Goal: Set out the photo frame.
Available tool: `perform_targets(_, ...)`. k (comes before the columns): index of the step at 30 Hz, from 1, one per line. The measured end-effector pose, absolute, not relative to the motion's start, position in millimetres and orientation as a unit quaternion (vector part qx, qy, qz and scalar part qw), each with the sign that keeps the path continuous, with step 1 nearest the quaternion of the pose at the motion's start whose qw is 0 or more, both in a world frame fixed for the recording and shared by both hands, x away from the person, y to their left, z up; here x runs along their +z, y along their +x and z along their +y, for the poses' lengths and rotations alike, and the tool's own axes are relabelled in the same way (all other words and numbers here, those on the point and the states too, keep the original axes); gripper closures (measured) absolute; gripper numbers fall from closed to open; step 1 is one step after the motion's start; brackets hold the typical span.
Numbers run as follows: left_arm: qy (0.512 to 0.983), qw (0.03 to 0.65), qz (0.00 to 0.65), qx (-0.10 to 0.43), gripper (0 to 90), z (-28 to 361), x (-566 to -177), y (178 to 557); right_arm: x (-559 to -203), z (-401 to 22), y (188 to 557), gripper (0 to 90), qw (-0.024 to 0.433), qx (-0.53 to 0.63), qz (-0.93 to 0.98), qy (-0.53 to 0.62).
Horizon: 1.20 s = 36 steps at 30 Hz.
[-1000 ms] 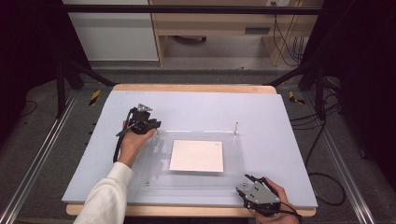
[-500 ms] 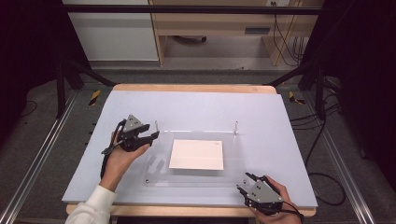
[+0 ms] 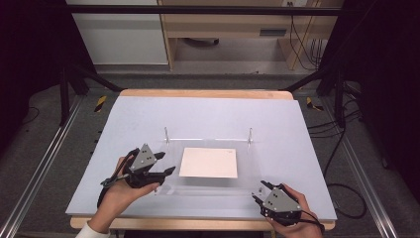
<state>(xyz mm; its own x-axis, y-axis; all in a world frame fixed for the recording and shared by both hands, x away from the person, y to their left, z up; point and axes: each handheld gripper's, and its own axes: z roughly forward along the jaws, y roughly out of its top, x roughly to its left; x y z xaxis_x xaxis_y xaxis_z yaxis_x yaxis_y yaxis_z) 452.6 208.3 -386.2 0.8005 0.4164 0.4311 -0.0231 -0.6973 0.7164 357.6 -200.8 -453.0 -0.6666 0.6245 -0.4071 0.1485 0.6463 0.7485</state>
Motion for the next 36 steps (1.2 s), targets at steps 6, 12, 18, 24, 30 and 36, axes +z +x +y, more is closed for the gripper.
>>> perform_targets(6,0.874,0.372,0.085,0.302,34.8,200.1,-383.9,432.4,-446.9,-199.9,358.4,51.5,0.336,0.35,0.842,0.236)
perform_targets(12,0.876,0.369,0.057,0.304,31.3,194.1,-382.7,418.0,-439.3,-200.7,360.5,52.5,0.334,0.353,0.84,0.24)
perform_targets(18,0.881,0.358,0.039,0.306,29.6,187.9,-386.6,406.9,-435.0,-200.3,361.5,53.1,0.333,0.351,0.84,0.244)
perform_targets(24,0.889,0.336,0.03,0.311,30.3,185.5,-393.4,404.5,-431.3,-200.6,362.8,53.4,0.33,0.353,0.84,0.247)
perform_targets(30,0.889,0.317,0.023,0.329,31.9,187.4,-399.1,399.5,-427.2,-200.6,364.4,53.5,0.326,0.351,0.841,0.251)
perform_targets(36,0.886,0.314,0.025,0.34,37.5,195.5,-401.4,398.4,-424.3,-200.0,365.5,53.6,0.324,0.35,0.842,0.253)
